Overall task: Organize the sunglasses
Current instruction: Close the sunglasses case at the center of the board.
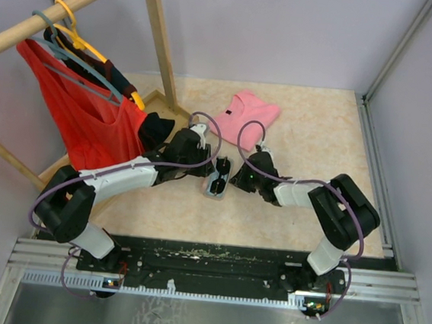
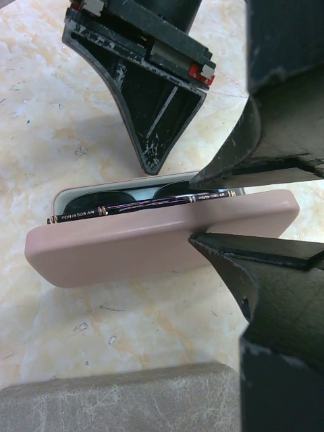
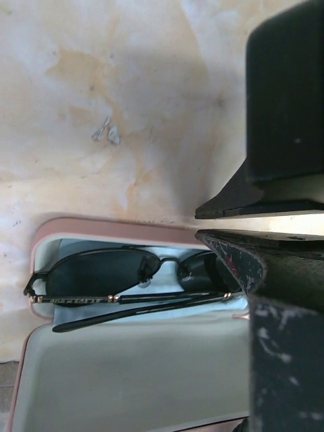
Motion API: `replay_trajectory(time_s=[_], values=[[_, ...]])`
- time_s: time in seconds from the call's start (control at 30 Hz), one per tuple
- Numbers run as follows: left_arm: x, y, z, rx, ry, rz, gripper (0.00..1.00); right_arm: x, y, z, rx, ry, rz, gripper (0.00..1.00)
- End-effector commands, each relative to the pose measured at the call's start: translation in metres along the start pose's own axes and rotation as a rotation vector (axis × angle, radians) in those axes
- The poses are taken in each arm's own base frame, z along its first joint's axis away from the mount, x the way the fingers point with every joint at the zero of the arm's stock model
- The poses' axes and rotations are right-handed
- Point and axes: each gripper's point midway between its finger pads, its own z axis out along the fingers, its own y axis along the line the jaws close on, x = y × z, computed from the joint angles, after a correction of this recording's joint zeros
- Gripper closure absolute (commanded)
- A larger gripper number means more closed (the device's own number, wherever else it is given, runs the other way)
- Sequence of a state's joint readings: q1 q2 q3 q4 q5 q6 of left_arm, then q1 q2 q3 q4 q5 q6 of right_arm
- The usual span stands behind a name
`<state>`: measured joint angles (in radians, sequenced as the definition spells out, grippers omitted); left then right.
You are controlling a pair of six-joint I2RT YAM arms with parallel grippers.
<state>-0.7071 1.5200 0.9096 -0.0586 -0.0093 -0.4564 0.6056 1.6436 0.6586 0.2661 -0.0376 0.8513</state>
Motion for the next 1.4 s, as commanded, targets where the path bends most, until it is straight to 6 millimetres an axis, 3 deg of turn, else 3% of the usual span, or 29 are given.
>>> replay_trajectory(time_s=[0.0,0.47,0.87,1.37], values=[[-0.002,-0.007,-0.001,0.032,-0.018,-0.008,0.63,-0.013,0.017,0.009,-0.050,-0.017,0.005,0.89],[0.010,-0.002,0.006,0.024,0.007,-0.010,0.72,-0.012,0.020,0.013,-0.064,-0.004,-0.004,0.91],[0.020,-0.007,0.015,0.063,0.044,-0.020,0.73,-0.014,0.023,0.014,-0.068,-0.001,-0.016,0.92],[0.031,-0.013,0.022,0.095,0.077,-0.029,0.63,-0.013,0.020,0.015,-0.058,-0.003,-0.022,0.92]])
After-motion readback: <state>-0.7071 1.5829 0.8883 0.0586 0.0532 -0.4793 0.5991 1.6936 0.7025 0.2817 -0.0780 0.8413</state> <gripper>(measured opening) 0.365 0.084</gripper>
